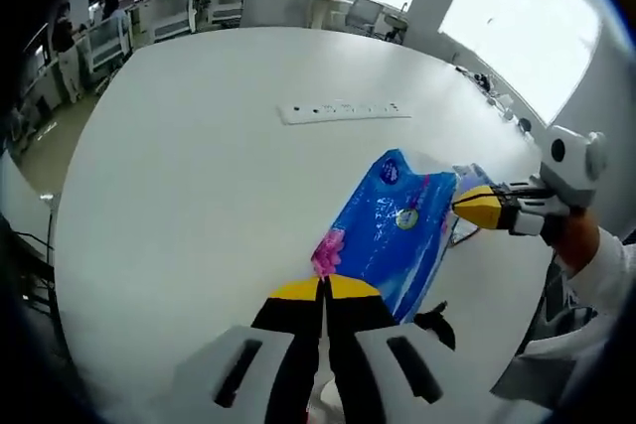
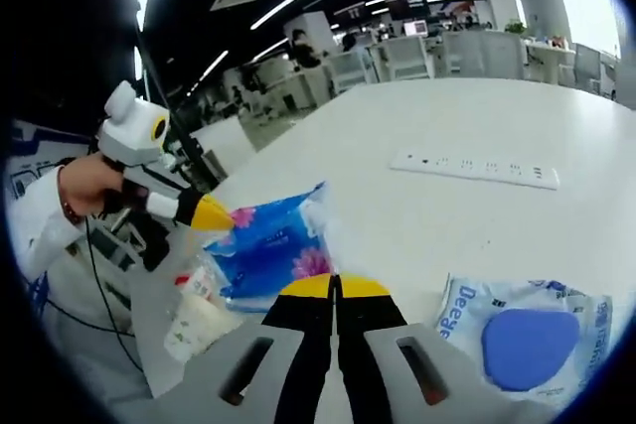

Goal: Arrange the tabletop items into an orderly group along one side of the table until the central work area is clear of visible clutter.

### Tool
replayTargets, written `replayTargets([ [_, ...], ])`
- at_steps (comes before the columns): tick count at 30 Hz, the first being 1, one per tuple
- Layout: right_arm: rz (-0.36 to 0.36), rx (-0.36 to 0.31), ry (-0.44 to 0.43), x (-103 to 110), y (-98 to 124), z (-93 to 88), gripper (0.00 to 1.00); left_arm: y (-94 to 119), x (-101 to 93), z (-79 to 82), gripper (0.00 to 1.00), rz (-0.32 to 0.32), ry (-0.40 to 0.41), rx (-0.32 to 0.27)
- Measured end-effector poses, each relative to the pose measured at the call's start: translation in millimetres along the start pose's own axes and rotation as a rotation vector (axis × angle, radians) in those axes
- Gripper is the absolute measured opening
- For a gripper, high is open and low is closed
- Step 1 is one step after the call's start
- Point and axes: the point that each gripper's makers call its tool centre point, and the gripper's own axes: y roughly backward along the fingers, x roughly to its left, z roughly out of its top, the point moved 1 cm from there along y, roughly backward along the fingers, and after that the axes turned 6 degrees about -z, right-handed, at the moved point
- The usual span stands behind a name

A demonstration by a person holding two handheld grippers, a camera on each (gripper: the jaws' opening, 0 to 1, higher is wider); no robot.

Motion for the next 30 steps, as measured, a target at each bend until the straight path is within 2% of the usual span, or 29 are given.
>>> replayTargets([
  [3, -0.005, -0.018, -0.01, -3.7, 10.2, 5.0, 0.0, 6.2, -11.9, 10.6, 0.0, -0.011, -0.013, -0.028],
  [13, -0.039, -0.073, -0.03, -20.9, 56.3, 13.3, 0.0, 8.5, -54.8, 32.0, 0.0, -0.048, -0.076, -0.048],
  [22, -0.109, -0.128, -0.075, -49.3, 103.8, 16.4, 0.0, 2.3, -104.4, 53.9, 0.0, -0.108, -0.141, -0.064],
  [30, -0.176, -0.157, -0.097, -74.1, 142.4, 12.9, 0.0, -12.6, -149.3, 70.2, 0.0, -0.171, -0.205, -0.065],
])
